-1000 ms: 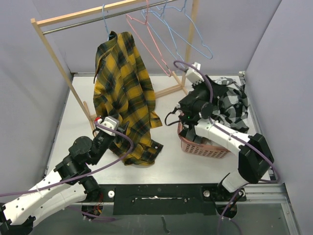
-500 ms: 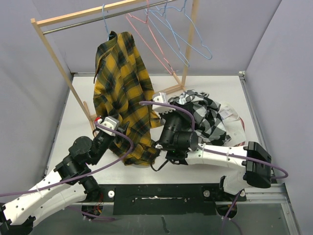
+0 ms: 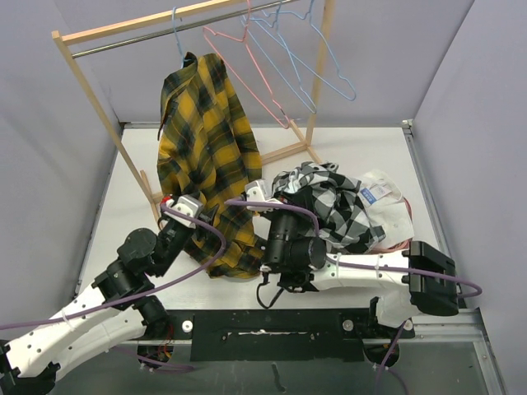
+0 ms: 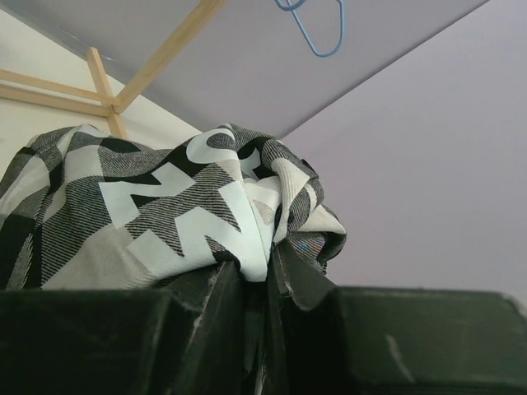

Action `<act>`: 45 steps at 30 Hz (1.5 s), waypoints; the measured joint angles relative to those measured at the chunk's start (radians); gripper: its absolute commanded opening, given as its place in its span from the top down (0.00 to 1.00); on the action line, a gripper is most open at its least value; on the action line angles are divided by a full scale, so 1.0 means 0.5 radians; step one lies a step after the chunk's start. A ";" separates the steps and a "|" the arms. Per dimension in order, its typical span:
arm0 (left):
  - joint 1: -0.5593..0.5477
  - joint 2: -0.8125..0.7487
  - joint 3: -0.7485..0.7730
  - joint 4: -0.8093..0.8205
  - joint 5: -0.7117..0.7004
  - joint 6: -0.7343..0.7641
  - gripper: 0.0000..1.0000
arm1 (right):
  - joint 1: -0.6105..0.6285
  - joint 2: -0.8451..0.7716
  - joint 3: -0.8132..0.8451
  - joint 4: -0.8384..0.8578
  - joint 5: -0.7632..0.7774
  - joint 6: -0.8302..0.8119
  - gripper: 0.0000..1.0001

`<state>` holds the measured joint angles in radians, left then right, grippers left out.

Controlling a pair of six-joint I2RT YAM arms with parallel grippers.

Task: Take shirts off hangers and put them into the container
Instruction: Place the shirt in the bin.

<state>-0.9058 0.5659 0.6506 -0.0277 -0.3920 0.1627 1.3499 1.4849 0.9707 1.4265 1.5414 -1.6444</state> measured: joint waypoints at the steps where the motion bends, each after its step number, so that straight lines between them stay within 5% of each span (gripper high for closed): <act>1: 0.000 0.005 0.000 0.000 0.000 0.000 0.48 | 0.000 -0.001 -0.002 -0.014 -0.014 0.000 1.00; 6: 0.000 0.037 0.000 0.000 0.000 -0.001 0.48 | 0.011 -0.054 0.002 -0.536 -0.096 0.269 1.00; 8: 0.000 0.046 0.000 -0.001 0.000 0.000 0.48 | 0.018 -0.108 0.126 -1.339 -0.177 0.852 1.00; 11: 0.000 0.049 0.000 -0.005 -0.002 -0.003 0.48 | -0.105 -0.100 0.635 -2.800 -0.739 1.978 1.00; 18: 0.009 0.049 0.000 -0.008 -0.001 -0.004 0.48 | -0.381 -0.402 0.595 -3.883 -1.222 3.031 1.00; 23: 0.011 0.055 0.000 -0.009 -0.001 -0.004 0.49 | -0.698 -0.526 0.602 -4.292 -1.376 3.517 1.00; 34: 0.011 0.055 0.000 -0.010 0.000 -0.005 0.48 | -2.130 -1.006 0.708 -4.663 -2.120 3.838 0.99; 45: 0.011 0.055 0.000 -0.010 -0.001 -0.005 0.48 | -2.255 -0.715 0.133 -4.525 -2.998 3.764 0.97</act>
<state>-0.9005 0.5934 0.6506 -0.0326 -0.3923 0.1604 0.2222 1.1275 1.0370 -0.8360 0.0422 0.2379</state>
